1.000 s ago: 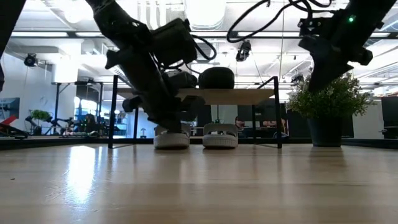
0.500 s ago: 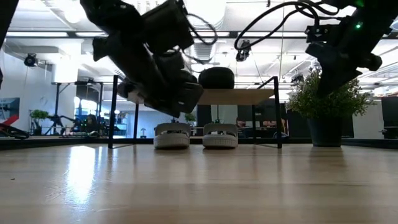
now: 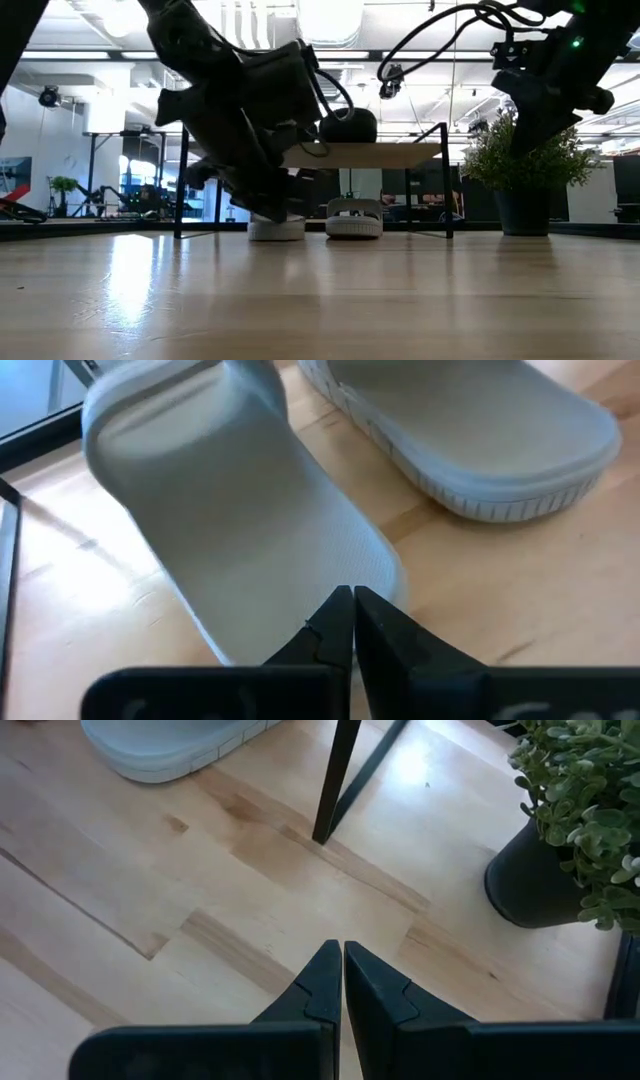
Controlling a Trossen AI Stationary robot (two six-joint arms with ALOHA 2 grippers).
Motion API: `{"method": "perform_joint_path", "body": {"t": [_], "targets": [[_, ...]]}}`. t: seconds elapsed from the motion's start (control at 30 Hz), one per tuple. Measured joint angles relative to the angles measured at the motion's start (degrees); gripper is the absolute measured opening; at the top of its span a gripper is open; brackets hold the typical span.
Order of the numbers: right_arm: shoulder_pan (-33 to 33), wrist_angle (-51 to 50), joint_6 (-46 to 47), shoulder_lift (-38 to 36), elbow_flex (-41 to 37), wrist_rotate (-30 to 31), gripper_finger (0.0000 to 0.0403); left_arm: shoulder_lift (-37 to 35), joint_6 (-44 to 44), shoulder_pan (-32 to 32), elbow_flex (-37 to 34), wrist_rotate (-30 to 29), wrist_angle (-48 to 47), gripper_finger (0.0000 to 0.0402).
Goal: Pick and place slides into the shelf
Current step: Adjust the gray slippers under the shelf
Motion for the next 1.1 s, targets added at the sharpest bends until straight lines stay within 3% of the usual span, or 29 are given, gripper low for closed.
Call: {"method": "perform_joint_path", "body": {"t": [0.27,0.87,1.1], "targets": [[0.0,-0.2,-0.7,0.0,-0.2,0.0,0.0009,2.8,0.4,0.6,1.7,1.5,-0.5,0.0],[0.0,0.1,-0.4,0.0,-0.7,0.0,0.0009,1.2,0.6,0.0,1.9,2.4,-6.9,0.0],[0.0,0.3,0.2,0.0,-0.7,0.0,0.0009,-1.3,13.6,0.2,3.0,-0.7,-2.9,0.0]]}}
